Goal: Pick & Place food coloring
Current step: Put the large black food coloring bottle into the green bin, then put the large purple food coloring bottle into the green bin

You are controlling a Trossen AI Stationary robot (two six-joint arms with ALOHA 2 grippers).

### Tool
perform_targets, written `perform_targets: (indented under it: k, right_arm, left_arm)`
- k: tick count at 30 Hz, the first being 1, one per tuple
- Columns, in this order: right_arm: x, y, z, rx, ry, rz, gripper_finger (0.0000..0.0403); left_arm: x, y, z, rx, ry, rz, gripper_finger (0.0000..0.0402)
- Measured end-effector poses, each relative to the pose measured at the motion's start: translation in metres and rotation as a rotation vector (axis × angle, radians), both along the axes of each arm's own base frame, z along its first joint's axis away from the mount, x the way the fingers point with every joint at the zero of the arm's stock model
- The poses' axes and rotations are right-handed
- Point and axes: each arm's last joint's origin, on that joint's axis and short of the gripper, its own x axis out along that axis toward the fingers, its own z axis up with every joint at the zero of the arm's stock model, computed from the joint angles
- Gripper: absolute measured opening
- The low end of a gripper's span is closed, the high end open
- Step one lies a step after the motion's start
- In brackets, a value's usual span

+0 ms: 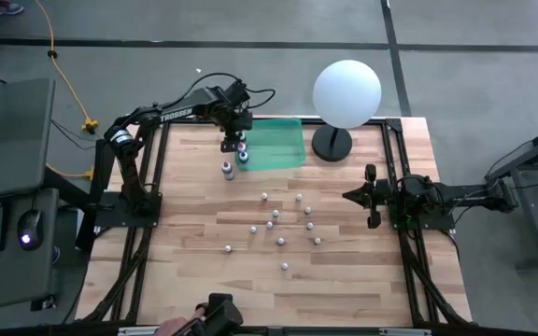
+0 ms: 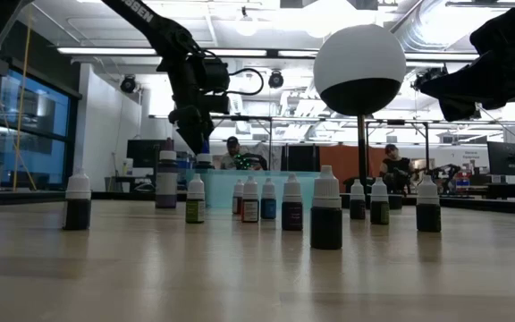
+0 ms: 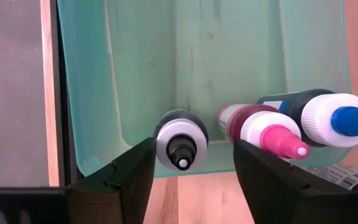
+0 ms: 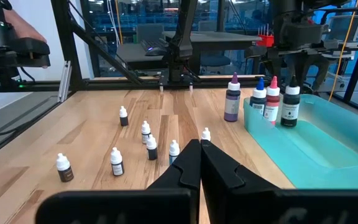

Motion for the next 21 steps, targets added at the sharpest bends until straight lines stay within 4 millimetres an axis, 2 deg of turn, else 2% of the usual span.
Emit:
perform_targets:
  k: [13, 21]
  right_arm:
    - [0.000, 0.000, 0.000, 0.000, 0.000, 0.000, 0.0000]
    - [0.000, 0.000, 0.000, 0.000, 0.001, 0.000, 0.0000]
  left_arm:
    - [0.001, 0.003, 0.001, 0.057, 0.013, 0.015, 0.0214]
    - [-0.001, 0.002, 0.016, 0.130, -0.031, 0.029, 0.0214]
